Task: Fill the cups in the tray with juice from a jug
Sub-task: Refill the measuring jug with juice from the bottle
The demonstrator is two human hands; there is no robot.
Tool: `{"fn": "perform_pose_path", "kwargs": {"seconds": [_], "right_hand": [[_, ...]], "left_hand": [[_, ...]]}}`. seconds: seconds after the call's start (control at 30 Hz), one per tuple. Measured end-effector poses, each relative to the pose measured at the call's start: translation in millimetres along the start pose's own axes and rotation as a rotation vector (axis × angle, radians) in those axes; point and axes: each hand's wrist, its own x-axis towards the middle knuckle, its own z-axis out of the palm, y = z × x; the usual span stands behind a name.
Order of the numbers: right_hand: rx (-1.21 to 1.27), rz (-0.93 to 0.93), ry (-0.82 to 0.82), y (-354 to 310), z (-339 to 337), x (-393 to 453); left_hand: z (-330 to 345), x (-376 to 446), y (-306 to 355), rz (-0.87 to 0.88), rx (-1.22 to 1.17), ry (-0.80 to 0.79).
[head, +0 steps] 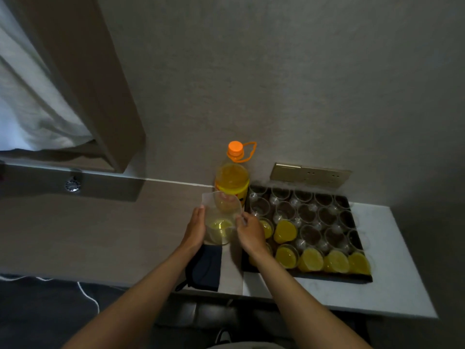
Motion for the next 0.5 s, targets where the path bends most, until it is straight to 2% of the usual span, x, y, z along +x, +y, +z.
{"fn": "perform_pose_path", "kwargs": {"seconds": [0.33,0.5], "right_hand": [[0.002,0.113,-0.017,16,-4,4],[0.009,0.133,-0.045,21,-1,3]], "left_hand": [[6,8,-16,-0.01,0.002,-0.082],[8,4,-11,-0.015,0.021,-0.069]]}}
